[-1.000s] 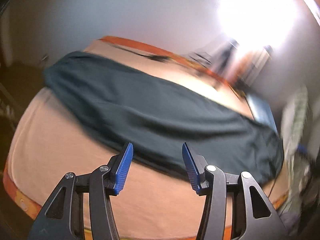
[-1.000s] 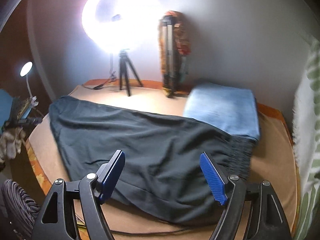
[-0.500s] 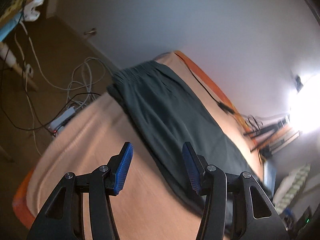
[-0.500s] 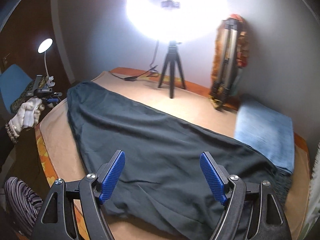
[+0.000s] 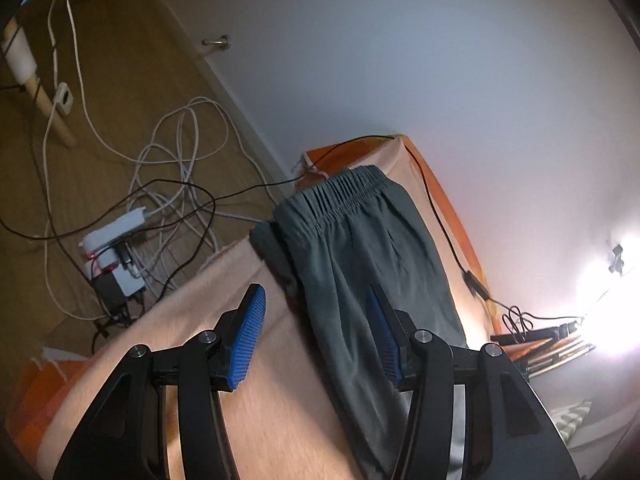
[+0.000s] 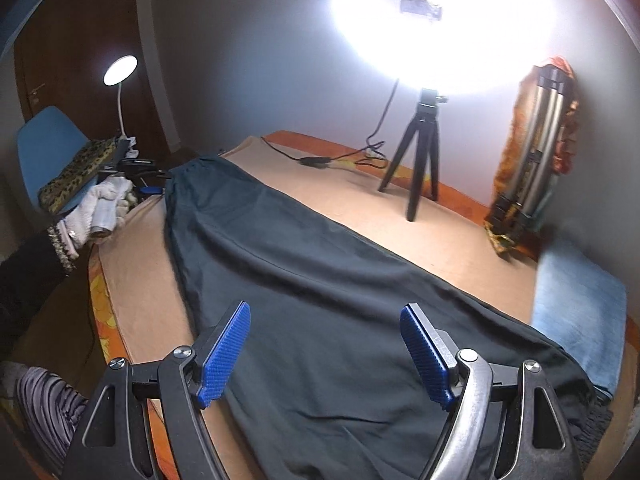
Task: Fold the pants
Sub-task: 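Close the left gripper on the elastic waistband of the trousers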
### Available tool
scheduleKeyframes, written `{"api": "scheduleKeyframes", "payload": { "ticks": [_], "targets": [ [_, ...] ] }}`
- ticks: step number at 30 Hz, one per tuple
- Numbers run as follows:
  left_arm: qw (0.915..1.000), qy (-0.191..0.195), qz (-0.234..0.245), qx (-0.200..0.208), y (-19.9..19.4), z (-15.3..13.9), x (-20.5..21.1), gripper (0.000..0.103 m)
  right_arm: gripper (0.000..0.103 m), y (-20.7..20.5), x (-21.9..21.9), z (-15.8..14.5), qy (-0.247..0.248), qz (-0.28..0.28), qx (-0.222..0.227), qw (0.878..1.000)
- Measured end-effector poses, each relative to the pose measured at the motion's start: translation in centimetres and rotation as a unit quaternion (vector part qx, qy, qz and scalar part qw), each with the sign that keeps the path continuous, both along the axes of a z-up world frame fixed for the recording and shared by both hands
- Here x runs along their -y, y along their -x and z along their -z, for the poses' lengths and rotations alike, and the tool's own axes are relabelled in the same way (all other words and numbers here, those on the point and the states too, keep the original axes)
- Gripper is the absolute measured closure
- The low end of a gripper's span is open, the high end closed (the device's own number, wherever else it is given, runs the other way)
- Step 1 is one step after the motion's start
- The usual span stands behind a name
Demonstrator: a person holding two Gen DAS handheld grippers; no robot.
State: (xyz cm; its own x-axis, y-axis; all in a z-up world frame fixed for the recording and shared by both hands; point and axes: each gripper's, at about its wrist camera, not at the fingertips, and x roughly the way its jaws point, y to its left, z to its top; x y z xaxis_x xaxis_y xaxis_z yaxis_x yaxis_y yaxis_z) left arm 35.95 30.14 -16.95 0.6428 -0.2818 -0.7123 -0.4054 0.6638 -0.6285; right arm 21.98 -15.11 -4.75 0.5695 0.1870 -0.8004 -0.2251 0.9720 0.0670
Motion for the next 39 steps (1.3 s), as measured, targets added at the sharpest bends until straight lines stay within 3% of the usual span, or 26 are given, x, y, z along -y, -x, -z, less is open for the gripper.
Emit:
{"api": "scheduleKeyframes", "payload": {
  "ticks": [14,23,29,35,37,39],
  "targets": [
    [0.9992,-0.025,-0.025,0.015,-2.8,0.9,-0.7,0.052,0.023,-1.1,-0.6,1.0,-0.014,-0.007,-0.010,1.000],
    [0.9929,-0.111,-0.039,-0.013,-3.4,0.7,-0.2,0.052,0.023,-1.3,-1.2,1.6,-0.016,-0.018,-0.017,1.000],
    [0.9956,-0.092,-0.011,-0.014,-4.2,1.9,-0.5,0.045,0.023,-1.5,-1.6,2.0,-0.018,-0.023,-0.021,0.999],
    [0.9975,-0.069,-0.017,-0.002,-4.3,2.5,-1.0,0.044,0.023,-1.8,-1.6,2.1,-0.017,-0.019,-0.021,0.999],
    [0.9967,-0.080,-0.016,0.005,-4.2,2.4,-0.8,0.050,0.023,-1.7,-1.6,2.1,-0.015,-0.019,-0.021,0.999],
    [0.9953,-0.094,-0.016,0.016,-4.1,1.8,-0.5,0.066,0.023,-1.8,-1.7,2.1,-0.013,-0.019,-0.021,1.000]
  ]
}}
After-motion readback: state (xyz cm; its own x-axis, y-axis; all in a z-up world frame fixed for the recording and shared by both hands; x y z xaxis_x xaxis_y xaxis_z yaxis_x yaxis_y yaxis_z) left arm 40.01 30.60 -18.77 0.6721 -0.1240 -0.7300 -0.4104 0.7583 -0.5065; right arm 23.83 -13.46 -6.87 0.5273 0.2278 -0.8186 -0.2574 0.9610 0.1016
